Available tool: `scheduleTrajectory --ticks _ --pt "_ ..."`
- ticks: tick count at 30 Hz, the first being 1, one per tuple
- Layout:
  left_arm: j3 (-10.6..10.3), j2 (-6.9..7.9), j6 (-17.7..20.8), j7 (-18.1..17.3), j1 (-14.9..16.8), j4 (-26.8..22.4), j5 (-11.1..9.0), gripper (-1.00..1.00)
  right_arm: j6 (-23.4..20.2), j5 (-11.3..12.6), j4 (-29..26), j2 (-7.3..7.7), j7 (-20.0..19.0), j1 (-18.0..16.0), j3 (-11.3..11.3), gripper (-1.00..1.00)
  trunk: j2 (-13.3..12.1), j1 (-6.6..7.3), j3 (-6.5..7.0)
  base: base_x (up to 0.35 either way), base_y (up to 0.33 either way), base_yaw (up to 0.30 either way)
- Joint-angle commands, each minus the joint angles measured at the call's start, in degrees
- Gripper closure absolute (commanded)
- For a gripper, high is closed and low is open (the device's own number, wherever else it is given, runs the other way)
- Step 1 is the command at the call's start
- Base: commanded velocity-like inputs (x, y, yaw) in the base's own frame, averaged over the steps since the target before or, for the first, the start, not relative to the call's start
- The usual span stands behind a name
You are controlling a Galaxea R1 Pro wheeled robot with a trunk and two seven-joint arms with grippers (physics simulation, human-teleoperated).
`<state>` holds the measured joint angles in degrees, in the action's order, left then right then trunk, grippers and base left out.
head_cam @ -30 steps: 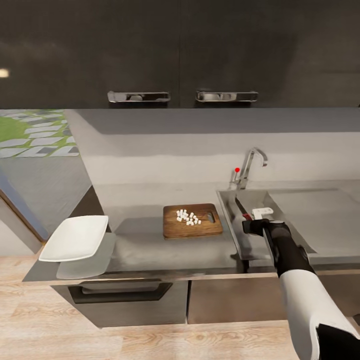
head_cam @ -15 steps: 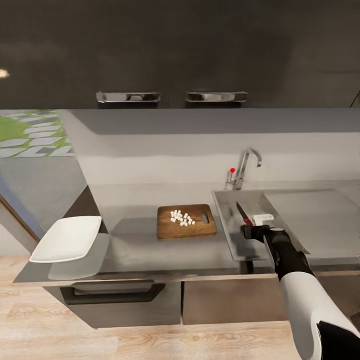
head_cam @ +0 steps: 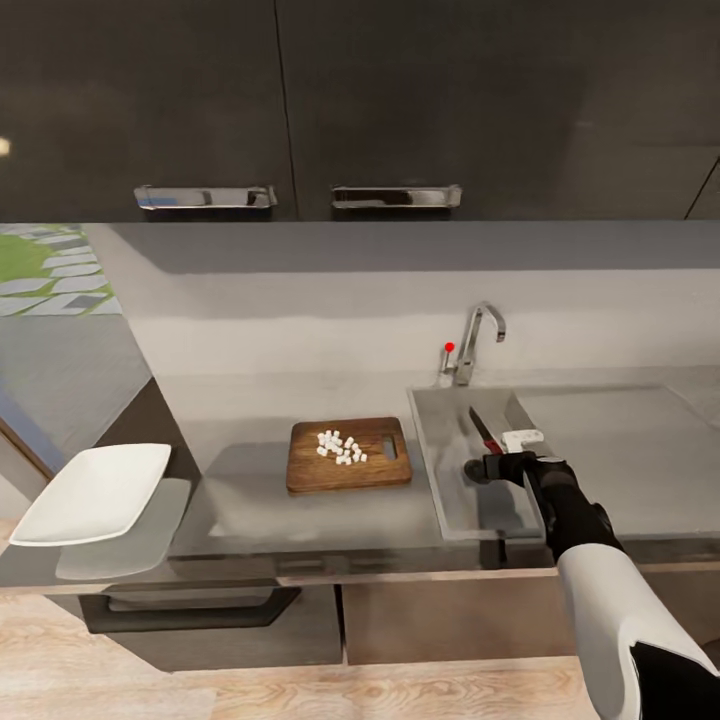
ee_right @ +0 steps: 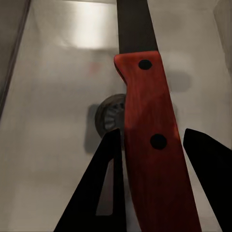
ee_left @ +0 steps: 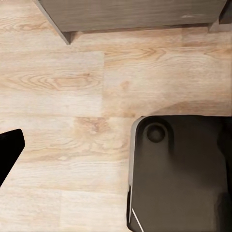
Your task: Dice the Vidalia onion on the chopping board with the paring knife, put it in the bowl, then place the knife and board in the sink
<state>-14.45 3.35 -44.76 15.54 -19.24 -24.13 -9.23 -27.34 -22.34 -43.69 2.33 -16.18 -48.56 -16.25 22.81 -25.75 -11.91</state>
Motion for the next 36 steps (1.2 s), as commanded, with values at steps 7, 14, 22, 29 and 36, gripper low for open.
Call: scheduleTrajectory --ticks 7,14,22,29,36 --pt "-0.5 0.24 -0.2 0.2 0.0 -0.2 -0.6 -1.00 0.0 -0.6 6.3 -0.17 -0.6 0.0 -0.2 1.00 0.1 -0.04 -0.10 0.079 0.015 0.000" --pt "-0.5 0.26 -0.2 0.2 0.0 -0.2 -0.5 -1.00 0.9 -0.4 11.8 -0.91 4.1 0.0 -0.1 1.00 0.1 -0.04 -0.10 0.162 0.107 0.000" --pt "-0.5 0.26 -0.2 0.2 0.0 -0.1 -0.6 -1.00 3.0 -0.4 12.6 -0.96 4.4 0.0 -0.3 -1.00 0.1 -0.04 -0.10 0.007 0.005 0.000" --pt "-0.5 0.26 -0.1 0.1 0.0 0.0 -0.6 -1.00 3.2 -0.5 10.2 -0.78 3.9 0.0 -0.4 -1.00 0.1 -0.04 -0.10 0.000 0.000 0.000" --pt "-0.5 0.26 0.0 0.1 0.0 0.1 -0.6 -1.00 -0.5 -0.6 -11.8 -1.41 -3.3 0.1 -0.2 -1.00 0.1 -0.04 -0.10 0.000 0.000 0.000"
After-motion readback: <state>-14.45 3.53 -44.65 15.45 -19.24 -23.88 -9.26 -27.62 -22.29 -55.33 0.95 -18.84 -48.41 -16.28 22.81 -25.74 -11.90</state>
